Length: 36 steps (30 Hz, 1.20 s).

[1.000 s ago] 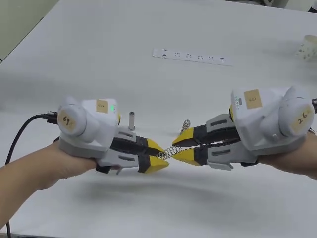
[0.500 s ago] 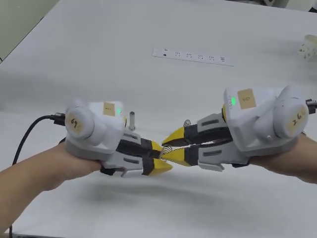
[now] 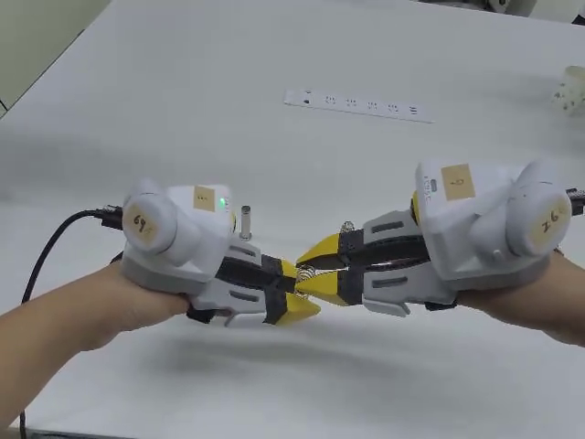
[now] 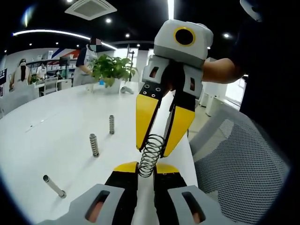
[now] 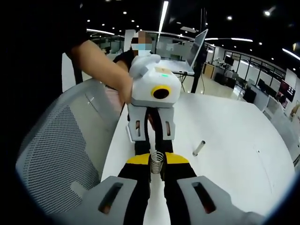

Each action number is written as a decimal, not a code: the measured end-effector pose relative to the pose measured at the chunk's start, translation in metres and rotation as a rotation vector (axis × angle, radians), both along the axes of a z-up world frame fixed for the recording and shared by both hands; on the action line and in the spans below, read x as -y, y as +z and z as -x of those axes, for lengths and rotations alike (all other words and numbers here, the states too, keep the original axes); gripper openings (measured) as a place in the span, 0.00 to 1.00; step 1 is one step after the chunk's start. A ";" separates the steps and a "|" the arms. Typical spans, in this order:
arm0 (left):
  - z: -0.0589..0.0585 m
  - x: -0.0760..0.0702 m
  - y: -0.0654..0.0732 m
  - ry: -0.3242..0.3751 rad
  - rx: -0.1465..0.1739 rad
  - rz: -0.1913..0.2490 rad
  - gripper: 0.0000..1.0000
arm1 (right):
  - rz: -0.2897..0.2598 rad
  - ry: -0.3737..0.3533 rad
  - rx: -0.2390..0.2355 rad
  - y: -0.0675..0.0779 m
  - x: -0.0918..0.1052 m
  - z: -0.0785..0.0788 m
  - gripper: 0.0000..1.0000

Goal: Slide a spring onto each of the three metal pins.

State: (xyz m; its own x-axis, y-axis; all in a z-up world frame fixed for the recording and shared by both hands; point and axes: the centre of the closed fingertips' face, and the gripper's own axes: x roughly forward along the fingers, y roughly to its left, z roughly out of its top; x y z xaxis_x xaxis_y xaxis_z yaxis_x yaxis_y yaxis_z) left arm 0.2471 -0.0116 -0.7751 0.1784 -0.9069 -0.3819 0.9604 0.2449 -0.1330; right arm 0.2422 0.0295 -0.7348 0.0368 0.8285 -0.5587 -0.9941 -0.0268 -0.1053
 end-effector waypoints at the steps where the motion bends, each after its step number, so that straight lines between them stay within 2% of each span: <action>1: 0.000 0.000 0.000 0.001 -0.002 0.001 0.04 | 0.003 0.003 0.001 0.000 0.000 0.001 0.07; 3: 0.002 0.000 0.002 0.004 -0.017 0.011 0.04 | 0.004 0.006 0.001 0.001 -0.001 0.001 0.07; 7: 0.000 -0.003 0.004 0.016 -0.017 0.016 0.06 | 0.009 0.001 0.011 0.002 0.000 -0.001 0.07; 13: -0.008 -0.011 0.006 0.059 0.002 0.014 0.17 | 0.013 -0.014 0.023 0.001 0.003 -0.006 0.07; 15: -0.010 -0.013 0.006 0.070 0.009 0.011 0.17 | 0.011 -0.019 0.028 0.001 0.003 -0.007 0.07; 17: -0.012 -0.016 0.006 0.084 0.005 0.013 0.20 | 0.011 -0.026 0.036 0.002 0.004 -0.009 0.07; 22: -0.019 -0.023 0.010 0.117 0.036 0.018 0.25 | 0.017 -0.039 0.044 0.001 0.005 -0.014 0.07; 30: -0.033 -0.048 0.013 0.206 0.059 0.011 0.33 | 0.013 -0.068 0.040 -0.001 0.008 -0.019 0.07; 35: -0.035 -0.064 0.014 0.249 0.064 0.007 0.40 | 0.012 -0.075 0.033 -0.002 0.010 -0.019 0.07; 36: -0.036 -0.068 0.014 0.262 0.073 0.001 0.42 | 0.012 -0.078 0.036 -0.003 0.011 -0.020 0.07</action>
